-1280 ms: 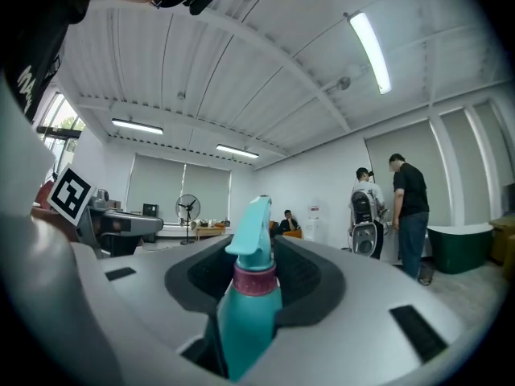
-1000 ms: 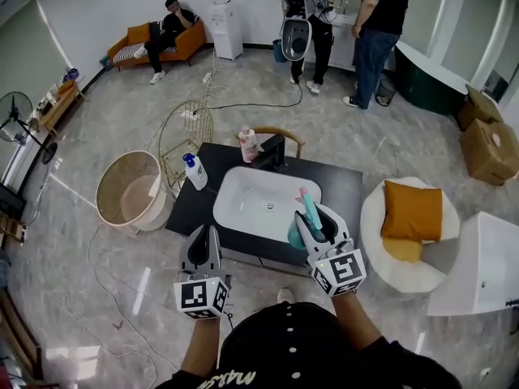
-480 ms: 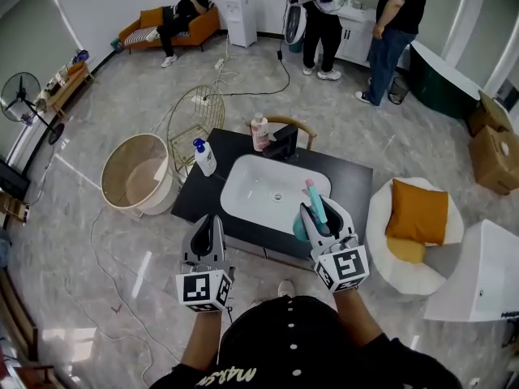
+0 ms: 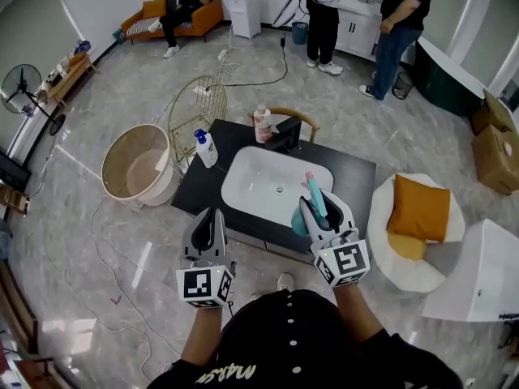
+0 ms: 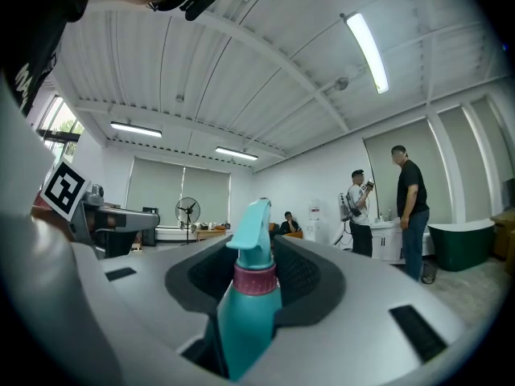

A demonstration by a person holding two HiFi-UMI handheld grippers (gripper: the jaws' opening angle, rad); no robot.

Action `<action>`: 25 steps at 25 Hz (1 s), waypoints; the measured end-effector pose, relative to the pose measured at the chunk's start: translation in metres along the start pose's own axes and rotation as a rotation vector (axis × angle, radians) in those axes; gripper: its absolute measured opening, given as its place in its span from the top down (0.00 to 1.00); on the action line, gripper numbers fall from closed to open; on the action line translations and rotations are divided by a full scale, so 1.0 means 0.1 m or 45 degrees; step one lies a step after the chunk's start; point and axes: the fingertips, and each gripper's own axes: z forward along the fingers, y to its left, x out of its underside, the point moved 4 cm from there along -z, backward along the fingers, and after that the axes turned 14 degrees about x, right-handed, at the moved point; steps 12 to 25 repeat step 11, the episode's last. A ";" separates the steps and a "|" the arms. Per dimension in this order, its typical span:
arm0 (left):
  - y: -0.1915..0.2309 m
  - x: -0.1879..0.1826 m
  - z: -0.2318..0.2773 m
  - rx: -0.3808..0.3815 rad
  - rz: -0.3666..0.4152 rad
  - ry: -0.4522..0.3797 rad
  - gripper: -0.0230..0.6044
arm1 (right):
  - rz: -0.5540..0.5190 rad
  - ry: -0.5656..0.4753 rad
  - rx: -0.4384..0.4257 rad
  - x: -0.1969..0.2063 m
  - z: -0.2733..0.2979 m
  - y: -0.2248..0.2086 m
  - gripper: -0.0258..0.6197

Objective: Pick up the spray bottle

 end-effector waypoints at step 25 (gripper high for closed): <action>-0.02 0.03 0.03 0.002 -0.005 0.016 0.92 | 0.000 0.007 -0.003 0.01 0.02 -0.03 0.76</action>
